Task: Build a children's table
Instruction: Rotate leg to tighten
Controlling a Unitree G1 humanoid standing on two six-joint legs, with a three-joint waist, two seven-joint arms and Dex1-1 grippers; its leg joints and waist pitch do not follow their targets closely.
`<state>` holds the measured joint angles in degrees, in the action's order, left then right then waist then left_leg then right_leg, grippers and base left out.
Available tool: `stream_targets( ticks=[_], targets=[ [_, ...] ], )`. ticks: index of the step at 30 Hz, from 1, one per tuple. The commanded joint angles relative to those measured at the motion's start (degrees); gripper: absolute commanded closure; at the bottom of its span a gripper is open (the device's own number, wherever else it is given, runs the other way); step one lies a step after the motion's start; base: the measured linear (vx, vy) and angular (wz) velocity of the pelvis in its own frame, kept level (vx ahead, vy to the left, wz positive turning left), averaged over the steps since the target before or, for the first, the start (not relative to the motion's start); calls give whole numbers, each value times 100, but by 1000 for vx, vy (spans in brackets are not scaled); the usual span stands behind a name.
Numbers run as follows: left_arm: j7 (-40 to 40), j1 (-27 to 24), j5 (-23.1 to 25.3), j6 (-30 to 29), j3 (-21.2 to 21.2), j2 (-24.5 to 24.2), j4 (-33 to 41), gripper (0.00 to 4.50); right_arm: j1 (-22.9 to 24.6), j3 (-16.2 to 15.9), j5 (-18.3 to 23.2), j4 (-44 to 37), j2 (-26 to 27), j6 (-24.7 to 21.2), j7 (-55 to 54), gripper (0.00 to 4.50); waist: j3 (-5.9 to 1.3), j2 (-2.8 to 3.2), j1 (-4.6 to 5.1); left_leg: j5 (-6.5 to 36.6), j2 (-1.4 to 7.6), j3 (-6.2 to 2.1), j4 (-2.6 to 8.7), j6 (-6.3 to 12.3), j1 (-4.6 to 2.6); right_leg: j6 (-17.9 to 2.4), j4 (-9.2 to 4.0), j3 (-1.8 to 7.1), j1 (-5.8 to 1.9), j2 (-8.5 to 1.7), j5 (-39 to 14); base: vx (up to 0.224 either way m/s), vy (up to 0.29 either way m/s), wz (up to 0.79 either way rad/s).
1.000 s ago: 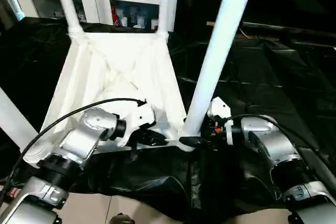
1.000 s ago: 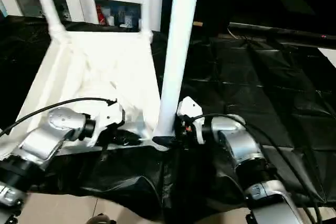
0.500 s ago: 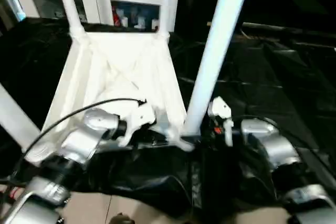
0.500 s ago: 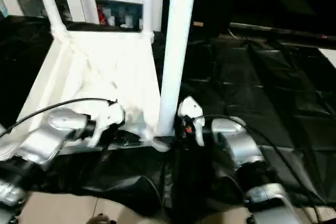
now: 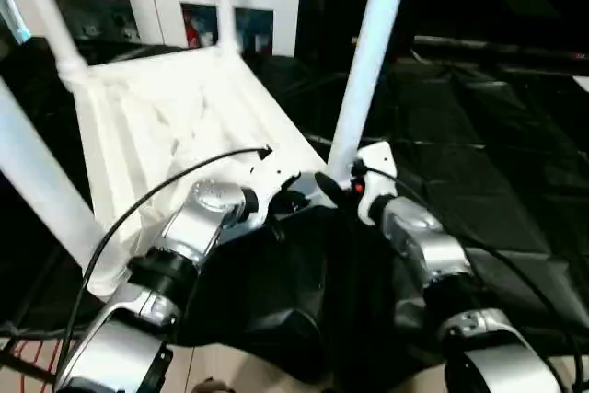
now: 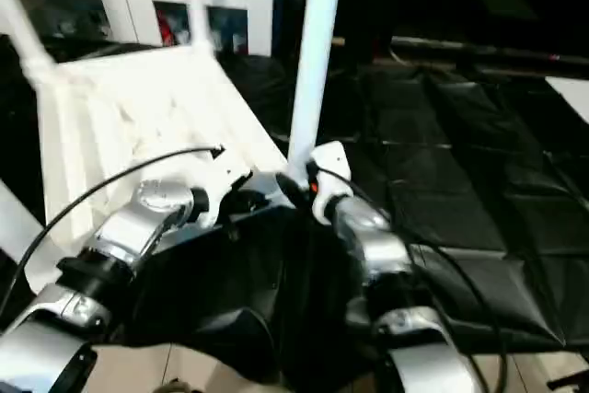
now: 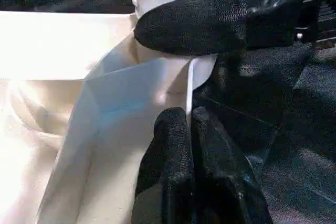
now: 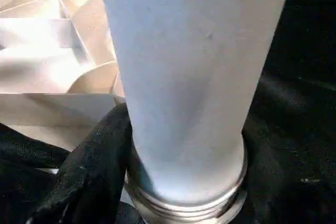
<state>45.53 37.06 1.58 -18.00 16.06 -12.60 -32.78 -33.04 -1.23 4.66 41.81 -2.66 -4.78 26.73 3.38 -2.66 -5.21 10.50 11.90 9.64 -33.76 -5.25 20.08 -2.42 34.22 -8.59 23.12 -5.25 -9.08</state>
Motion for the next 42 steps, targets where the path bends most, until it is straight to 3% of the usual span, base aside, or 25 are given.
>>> stream_targets(
  ticks=[1, 4, 6, 12, 16, 18, 21, 30, 37, 40, 42],
  targets=[
    [269, 64, -134, 432, 129, 104, 431, 450, 102, -557, 161, -152, 293, -36, 995, 104, -438, 35, -18, 956, 161, -27, 370, 178, 11, -674, -425, 407, -366, -424, -1661, 0, 0, 0],
    [519, -49, -176, 518, 177, -13, 548, 450, 135, -624, 170, -244, 133, -34, 1300, 60, -419, 49, -13, 1092, 181, -35, 384, 197, 7, -640, -445, 409, -364, -429, -1807, 0, 0, 0],
    [731, -145, -224, 530, 205, -119, 668, 450, 174, -686, 194, -358, -43, -67, 1634, 53, -412, 54, -13, 1209, 190, -44, 390, 146, -15, -638, -459, 404, -362, -435, -1975, 0, 0, 0],
    [1707, -473, -357, 734, 393, -674, 1082, 450, 372, -954, 362, -948, -886, -238, 3155, 53, -417, 47, -61, 1078, 204, -24, 382, 285, -15, -750, -417, 430, -360, -422, -1659, 0, 0, 0],
    [2089, -561, -423, 756, 416, -877, 1229, 450, 454, -990, 388, -1132, -1166, -312, 3675, 53, -413, 46, -85, 1071, 218, -25, 388, 252, -22, -834, -397, 432, -350, -420, -1572, 0, 0, 0],
    [2288, -599, -456, 779, 425, -985, 1292, 450, 492, -1044, 372, -1197, -1322, -324, 3924, 53, -402, 17, -104, 1168, 198, -22, 389, 222, -19, -757, -427, 422, -364, -423, -1830, 0, 0, 0],
    [2563, -662, -500, 806, 453, -1146, 1387, 450, 533, -1170, 362, -1276, -1538, -370, 4222, 78, -410, 28, -119, 1151, 205, -27, 384, 223, -25, -707, -434, 422, -361, -429, -1902, 0, 0, 0],
    [2728, -730, -512, 814, 472, -1210, 1448, 450, 540, -1221, 344, -1327, -1553, -458, 4350, 159, -411, 29, -127, 1131, 203, -29, 385, 178, -21, -717, -427, 419, -350, -418, -1900, 0, 0, 0],
    [2392, -690, -452, 693, 380, -1076, 1348, 450, 680, -1152, 440, -1380, -1389, -556, 4133, 181, -411, 35, -129, 1126, 204, -31, 386, 176, -20, -717, -423, 417, -351, -416, -1860, 0, 0, 0],
    [1755, -503, -382, 505, 200, -785, 1066, 450, 639, -932, 427, -1094, -1058, -575, 3432, 182, -393, 31, -105, 1252, 192, -33, 391, 108, -27, -658, -467, 406, -342, -422, -2122, 0, 0, 0],
    [1433, -389, -357, 428, 103, -614, 915, 450, 558, -804, 342, -815, -849, -517, 2893, 183, -381, 24, -68, 1461, 147, -42, 364, 25, -65, -364, -595, 352, -324, -449, -2911, 0, 0, 0]
  ],
)
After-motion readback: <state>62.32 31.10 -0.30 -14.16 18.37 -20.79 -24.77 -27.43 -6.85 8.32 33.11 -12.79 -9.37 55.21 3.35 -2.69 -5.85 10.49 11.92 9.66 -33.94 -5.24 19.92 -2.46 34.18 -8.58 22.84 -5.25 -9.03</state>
